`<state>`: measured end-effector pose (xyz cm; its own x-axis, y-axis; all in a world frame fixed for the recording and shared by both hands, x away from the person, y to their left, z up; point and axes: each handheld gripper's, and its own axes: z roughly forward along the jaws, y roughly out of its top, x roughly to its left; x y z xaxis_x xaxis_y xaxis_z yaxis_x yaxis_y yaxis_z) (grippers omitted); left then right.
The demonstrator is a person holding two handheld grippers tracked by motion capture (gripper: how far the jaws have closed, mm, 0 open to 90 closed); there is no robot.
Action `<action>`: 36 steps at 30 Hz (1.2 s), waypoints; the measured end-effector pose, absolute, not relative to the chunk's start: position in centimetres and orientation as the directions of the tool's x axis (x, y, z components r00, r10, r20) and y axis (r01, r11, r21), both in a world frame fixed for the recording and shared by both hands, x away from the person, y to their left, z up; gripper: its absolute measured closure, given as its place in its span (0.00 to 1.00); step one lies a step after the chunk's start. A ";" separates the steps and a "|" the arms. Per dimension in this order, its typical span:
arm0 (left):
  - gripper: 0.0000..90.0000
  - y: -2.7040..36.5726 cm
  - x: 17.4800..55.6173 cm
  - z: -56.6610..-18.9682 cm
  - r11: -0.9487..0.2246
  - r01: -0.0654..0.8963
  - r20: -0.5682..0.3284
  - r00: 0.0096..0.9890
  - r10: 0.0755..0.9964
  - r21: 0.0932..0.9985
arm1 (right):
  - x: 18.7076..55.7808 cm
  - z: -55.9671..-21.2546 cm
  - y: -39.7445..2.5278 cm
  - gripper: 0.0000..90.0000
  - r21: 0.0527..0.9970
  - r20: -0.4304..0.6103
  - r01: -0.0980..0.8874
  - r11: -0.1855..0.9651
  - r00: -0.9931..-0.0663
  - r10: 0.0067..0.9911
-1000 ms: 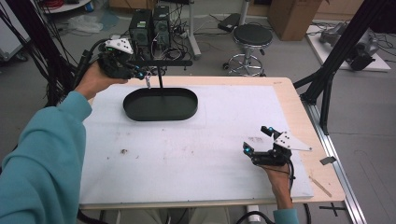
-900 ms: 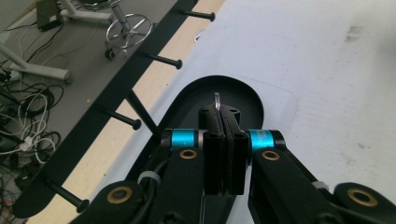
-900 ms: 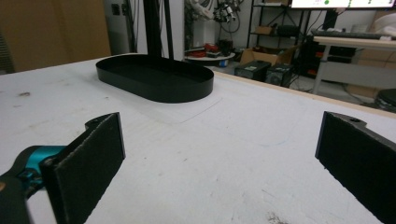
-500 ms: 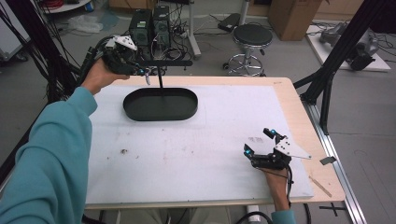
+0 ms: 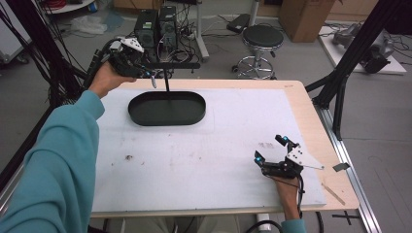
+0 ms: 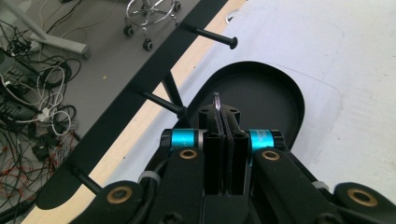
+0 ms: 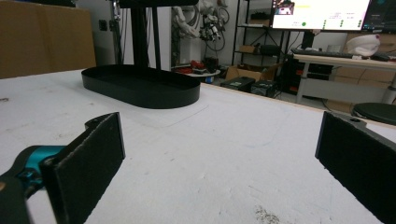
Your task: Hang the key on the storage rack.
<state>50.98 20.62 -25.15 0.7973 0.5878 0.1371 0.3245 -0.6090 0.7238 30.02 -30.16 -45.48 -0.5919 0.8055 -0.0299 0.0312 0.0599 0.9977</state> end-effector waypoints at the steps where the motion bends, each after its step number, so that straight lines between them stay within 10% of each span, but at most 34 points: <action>1: 0.98 20.6 51.1 -25.2 -0.608 0.325 0.141 0.794 0.592 0.725 | 30.0 -45.5 -30.2 0.01 0.998 -0.033 0.027 0.061 -0.591 0.806; 36: 0.98 21.0 52.7 -26.2 -0.564 0.382 0.128 0.736 0.665 0.732 | 30.0 -45.5 -30.2 0.01 0.998 -0.029 0.028 0.057 -0.594 0.804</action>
